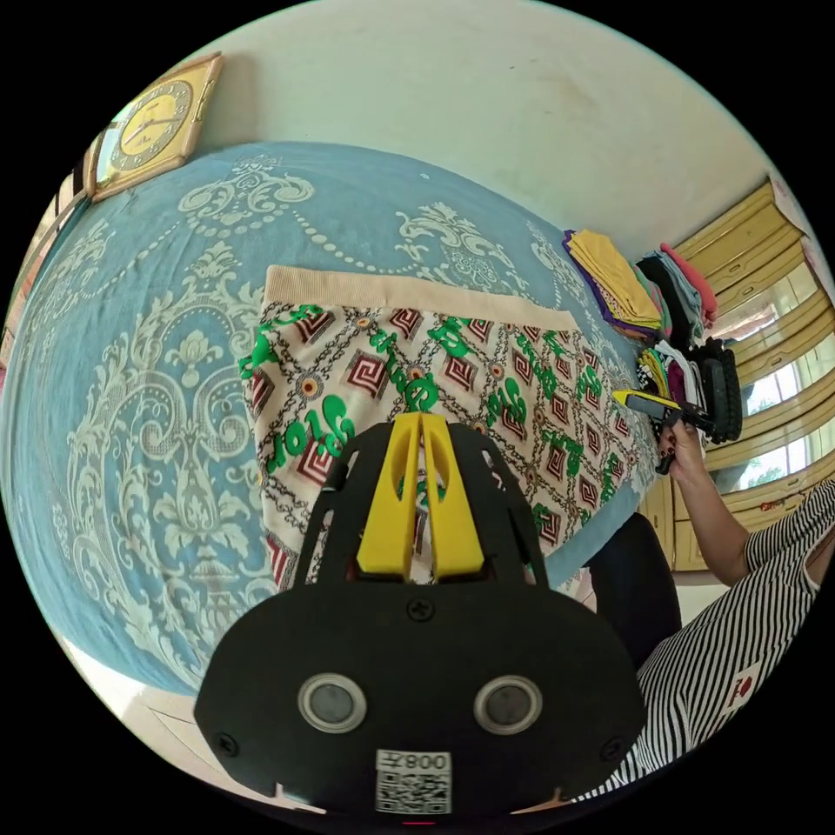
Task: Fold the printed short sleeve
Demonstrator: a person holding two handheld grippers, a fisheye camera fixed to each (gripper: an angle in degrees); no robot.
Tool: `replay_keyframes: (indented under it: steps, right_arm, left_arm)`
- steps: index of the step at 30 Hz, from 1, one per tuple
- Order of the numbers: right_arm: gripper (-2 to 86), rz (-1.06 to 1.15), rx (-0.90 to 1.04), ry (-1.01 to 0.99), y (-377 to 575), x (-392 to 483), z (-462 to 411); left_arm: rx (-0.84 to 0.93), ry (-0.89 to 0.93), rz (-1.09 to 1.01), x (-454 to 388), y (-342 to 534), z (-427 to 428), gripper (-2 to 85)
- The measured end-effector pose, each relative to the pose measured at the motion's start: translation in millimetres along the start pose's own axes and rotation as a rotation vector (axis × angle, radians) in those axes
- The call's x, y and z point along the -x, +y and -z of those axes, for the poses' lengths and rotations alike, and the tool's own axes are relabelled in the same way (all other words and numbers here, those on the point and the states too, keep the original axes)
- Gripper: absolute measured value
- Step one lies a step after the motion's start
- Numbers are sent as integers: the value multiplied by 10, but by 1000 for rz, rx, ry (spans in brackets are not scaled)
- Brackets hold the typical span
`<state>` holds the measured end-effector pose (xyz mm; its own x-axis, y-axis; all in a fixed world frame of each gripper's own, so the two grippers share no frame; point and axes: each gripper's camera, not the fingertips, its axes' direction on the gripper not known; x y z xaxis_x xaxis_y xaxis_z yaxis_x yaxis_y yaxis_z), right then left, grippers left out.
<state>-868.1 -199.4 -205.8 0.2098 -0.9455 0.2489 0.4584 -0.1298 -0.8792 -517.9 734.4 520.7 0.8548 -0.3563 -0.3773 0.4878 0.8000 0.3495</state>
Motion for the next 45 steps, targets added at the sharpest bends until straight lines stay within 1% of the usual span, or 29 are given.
replay_keyframes:
  steps: [3, 7, 9, 14, 17, 20, 22, 23, 24, 27, 28, 31, 33, 36, 40, 45]
  right_arm:
    - [0, -10, 57, 70, 54, -24, -99]
    - [0, -60, 51, 27, 92, -219, -61]
    - [0, -82, 46, 53, 156, -277, 25]
    - [0, -28, 15, 44, 465, -137, 350]
    - [0, 1, 21, 26, 800, -19, 490]
    - [0, 8, 89, 10, 1083, -16, 385]
    - [1, -14, 146, 25, 1185, -108, 253]
    - [1, -41, 159, 5, 1236, -201, 226]
    - [1, -75, 134, -40, 1284, -288, 299]
    - [4, -136, 16, -95, 1498, -490, 595]
    - [5, -151, 6, -110, 1553, -544, 626]
    - [13, -246, -6, -196, 1877, -850, 643]
    - [29, -323, -18, -273, 2129, -1064, 592]
    - [56, -385, -38, -370, 2352, -1261, 488]
    - [63, -392, -23, -419, 2483, -1390, 363]
    - [59, -400, -36, -433, 2600, -1514, 287]
  left_arm:
    - [35, -52, 38, 139, 167, 12, 2]
    - [26, -28, 70, 268, 266, 135, 2]
    - [8, -35, 64, 277, 373, 306, 2]
    - [-21, -34, 86, 337, 845, 697, 2]
    - [3, -67, 120, 443, 1183, 800, 2]
    - [52, -116, 175, 656, 1394, 775, 3]
    - [64, -98, 190, 779, 1460, 796, 3]
    - [59, -85, 214, 840, 1500, 869, 4]
    - [44, -85, 216, 870, 1547, 977, 5]
    - [-13, -48, 214, 972, 1753, 1256, 10]
    - [-20, -35, 224, 1014, 1804, 1295, 11]
    - [-58, 5, 318, 1285, 2083, 1449, 28]
    - [-86, 96, 387, 1521, 2261, 1484, 53]
    - [-69, 176, 422, 1714, 2351, 1429, 70]
    - [-15, 151, 399, 1774, 2326, 1381, 68]
    - [21, 130, 401, 1822, 2263, 1424, 36]
